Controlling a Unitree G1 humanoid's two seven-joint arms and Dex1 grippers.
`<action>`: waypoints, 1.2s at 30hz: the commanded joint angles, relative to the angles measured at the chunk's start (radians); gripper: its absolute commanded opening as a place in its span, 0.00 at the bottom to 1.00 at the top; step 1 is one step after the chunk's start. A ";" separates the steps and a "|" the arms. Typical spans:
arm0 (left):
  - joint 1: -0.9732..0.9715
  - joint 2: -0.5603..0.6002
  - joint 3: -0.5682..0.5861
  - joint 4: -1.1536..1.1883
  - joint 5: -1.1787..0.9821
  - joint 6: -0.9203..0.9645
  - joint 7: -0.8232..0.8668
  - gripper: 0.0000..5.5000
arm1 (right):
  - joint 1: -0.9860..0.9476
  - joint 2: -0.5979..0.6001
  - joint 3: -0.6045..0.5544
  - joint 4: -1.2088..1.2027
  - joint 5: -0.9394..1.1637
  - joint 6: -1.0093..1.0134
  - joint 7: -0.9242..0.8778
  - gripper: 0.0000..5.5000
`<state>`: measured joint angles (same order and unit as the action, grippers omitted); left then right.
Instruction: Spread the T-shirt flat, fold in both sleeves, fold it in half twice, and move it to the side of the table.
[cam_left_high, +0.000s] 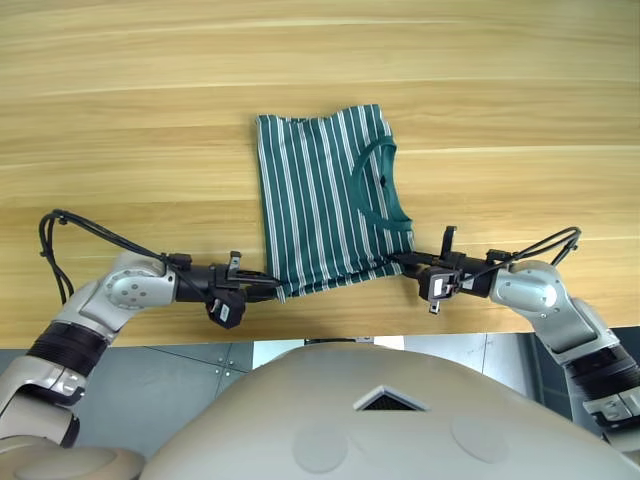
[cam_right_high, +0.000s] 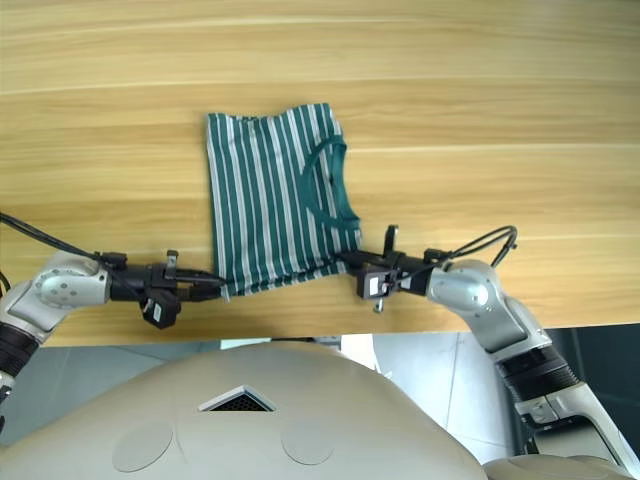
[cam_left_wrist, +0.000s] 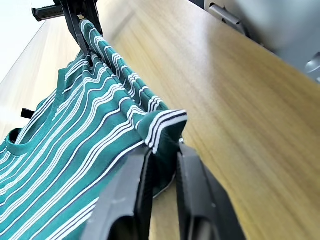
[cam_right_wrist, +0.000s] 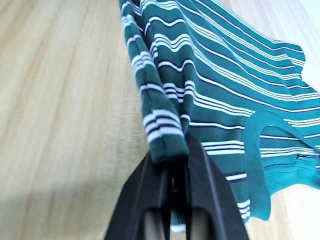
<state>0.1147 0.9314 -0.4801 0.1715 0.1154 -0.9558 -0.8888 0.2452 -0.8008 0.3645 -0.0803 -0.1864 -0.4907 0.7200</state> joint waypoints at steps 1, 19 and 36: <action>0.004 0.020 -0.020 0.025 0.059 0.038 -0.036 0.04 | 0.011 -0.006 0.018 0.044 -0.057 0.056 0.020 0.01; 0.090 0.129 0.019 -0.153 -0.273 0.000 -0.089 0.02 | 0.166 -0.154 -0.091 -0.171 0.184 -0.056 0.109 0.01; -0.074 -0.019 0.063 -0.035 -0.425 0.132 -0.168 0.02 | 0.096 -0.069 -0.163 -0.188 0.174 -0.005 0.083 0.01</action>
<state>0.1325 0.9772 -0.4479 0.0409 -0.3168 -0.8779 -1.0581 0.4407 -0.9280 0.1786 -0.3080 0.0555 -0.5591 0.8347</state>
